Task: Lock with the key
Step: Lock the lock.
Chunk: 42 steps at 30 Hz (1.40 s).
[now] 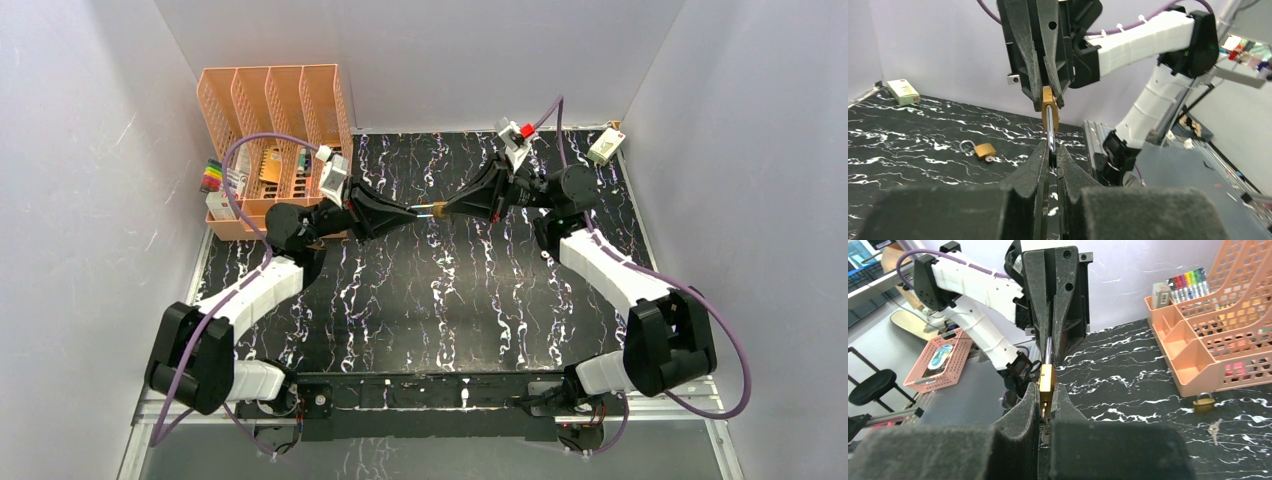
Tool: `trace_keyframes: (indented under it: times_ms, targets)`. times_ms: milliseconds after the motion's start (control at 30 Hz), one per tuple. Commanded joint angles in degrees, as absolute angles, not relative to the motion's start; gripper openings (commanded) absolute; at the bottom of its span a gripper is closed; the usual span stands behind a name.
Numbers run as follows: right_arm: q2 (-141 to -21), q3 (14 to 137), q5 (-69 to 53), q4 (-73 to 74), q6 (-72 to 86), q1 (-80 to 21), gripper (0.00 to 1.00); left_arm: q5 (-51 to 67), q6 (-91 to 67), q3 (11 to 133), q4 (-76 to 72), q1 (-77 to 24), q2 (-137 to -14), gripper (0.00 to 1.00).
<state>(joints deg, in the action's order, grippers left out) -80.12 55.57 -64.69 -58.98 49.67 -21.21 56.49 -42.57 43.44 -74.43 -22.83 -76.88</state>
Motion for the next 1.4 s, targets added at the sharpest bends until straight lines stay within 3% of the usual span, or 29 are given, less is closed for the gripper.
trace_keyframes:
  times_ms: [0, 333, 367, 467, 600, 767, 800, 1100, 1367]
  targets:
    - [-73.8, 53.5, -64.6, -69.7, 55.9, -17.7, 0.0, 62.9, -39.6, 39.8, -73.2, -17.1, -70.9, 0.0]
    - [-72.1, 51.5, -65.4, -68.0, 55.6, -17.2, 0.0, 61.5, -42.4, 40.2, -73.5, -15.6, -68.6, 0.0]
    - [-72.1, 51.6, -65.3, -67.8, 55.7, -17.2, 0.0, 61.7, -43.0, 40.4, -73.5, -15.6, -68.7, 0.04]
    - [-72.0, 51.8, -65.5, -67.0, 55.1, -17.2, 0.0, 65.1, -44.9, 41.1, -73.7, -15.5, -69.0, 0.43]
    - [-72.2, 52.1, -65.4, -65.4, 54.2, -17.2, 0.0, 65.7, -46.3, 41.8, -73.7, -15.6, -68.4, 0.71]
    - [-72.8, 52.5, -65.1, -64.1, 53.4, -17.9, 0.0, 64.9, -47.4, 43.7, -73.7, -17.5, -70.7, 0.78]
    - [-72.9, 52.6, -65.1, -63.4, 52.8, -18.1, 0.0, 64.6, -47.6, 44.2, -73.8, -18.1, -71.4, 0.84]
    - [-72.7, 52.8, -64.2, -59.3, 49.5, -20.2, 0.0, 61.3, -47.0, 47.5, -74.0, -23.2, -76.3, 0.85]
    - [-72.2, 52.1, -63.9, -57.4, 47.9, -20.3, 0.0, 58.4, -46.7, 47.3, -73.9, -23.2, -76.2, 0.73]
